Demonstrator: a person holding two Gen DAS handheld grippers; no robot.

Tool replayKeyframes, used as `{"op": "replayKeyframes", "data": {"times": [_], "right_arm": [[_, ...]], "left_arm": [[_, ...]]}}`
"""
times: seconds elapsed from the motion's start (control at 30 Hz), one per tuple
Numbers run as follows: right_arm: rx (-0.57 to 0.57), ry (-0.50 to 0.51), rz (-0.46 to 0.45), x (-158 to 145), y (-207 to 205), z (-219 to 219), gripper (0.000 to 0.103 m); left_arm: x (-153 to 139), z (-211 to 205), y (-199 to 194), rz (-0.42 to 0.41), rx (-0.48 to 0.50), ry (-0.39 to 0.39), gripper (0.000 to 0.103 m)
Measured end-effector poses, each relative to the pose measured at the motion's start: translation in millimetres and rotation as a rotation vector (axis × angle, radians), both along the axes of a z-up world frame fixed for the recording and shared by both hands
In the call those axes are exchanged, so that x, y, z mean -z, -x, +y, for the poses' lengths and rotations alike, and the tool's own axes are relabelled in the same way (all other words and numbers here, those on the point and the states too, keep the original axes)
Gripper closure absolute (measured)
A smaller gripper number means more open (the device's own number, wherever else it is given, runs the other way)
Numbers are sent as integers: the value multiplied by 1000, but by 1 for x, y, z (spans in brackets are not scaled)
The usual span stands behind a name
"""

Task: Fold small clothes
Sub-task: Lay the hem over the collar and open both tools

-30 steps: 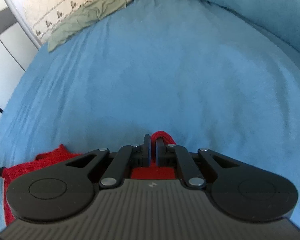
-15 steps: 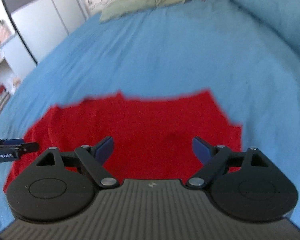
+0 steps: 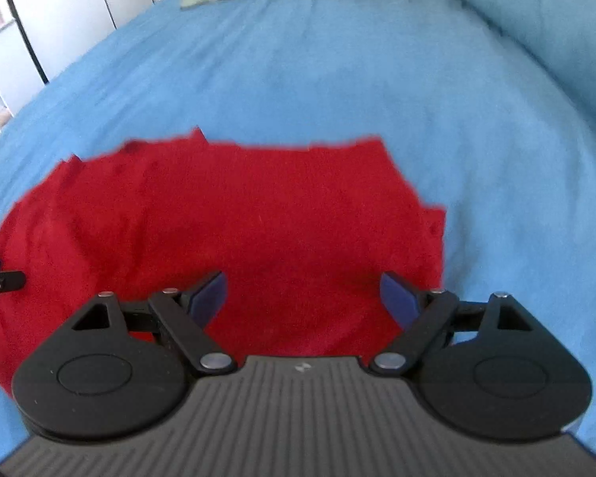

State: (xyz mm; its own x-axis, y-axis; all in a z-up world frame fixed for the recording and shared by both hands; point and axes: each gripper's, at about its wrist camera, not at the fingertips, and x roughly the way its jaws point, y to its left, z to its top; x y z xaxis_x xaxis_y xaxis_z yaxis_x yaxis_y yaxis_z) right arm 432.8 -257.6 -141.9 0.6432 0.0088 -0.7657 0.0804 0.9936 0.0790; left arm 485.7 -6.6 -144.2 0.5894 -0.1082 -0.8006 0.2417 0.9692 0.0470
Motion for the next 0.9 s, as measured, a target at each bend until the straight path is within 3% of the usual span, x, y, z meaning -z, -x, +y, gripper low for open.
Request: {"op": "replayKeyframes", "data": {"times": [0.1, 0.13, 0.17, 0.27, 0.4, 0.53, 0.7, 0.9], "right_arm": [[-23, 75, -9, -33, 22, -2, 2], [-35, 85, 10, -40, 30, -5, 2], [-43, 81, 37, -44, 38, -8, 2], [-25, 40, 83, -47, 66, -21, 3], [45, -30, 128, -27, 91, -40, 6], [73, -102, 106, -3, 98, -53, 23], [42, -134, 57, 16, 81, -59, 28], [4, -203, 79, 29, 46, -62, 31]], "left_arm": [[-32, -14, 19, -59, 69, -29, 22], [-41, -20, 25, -69, 85, -37, 14], [-47, -26, 31, -76, 94, -38, 8], [-54, -45, 43, -71, 120, -1, 8], [-37, -73, 43, -29, 123, 8, 8], [-15, -92, 38, -3, 102, 40, 8], [5, -106, 27, -1, 62, 29, 9], [20, -106, 9, -13, -32, -14, 14]]}}
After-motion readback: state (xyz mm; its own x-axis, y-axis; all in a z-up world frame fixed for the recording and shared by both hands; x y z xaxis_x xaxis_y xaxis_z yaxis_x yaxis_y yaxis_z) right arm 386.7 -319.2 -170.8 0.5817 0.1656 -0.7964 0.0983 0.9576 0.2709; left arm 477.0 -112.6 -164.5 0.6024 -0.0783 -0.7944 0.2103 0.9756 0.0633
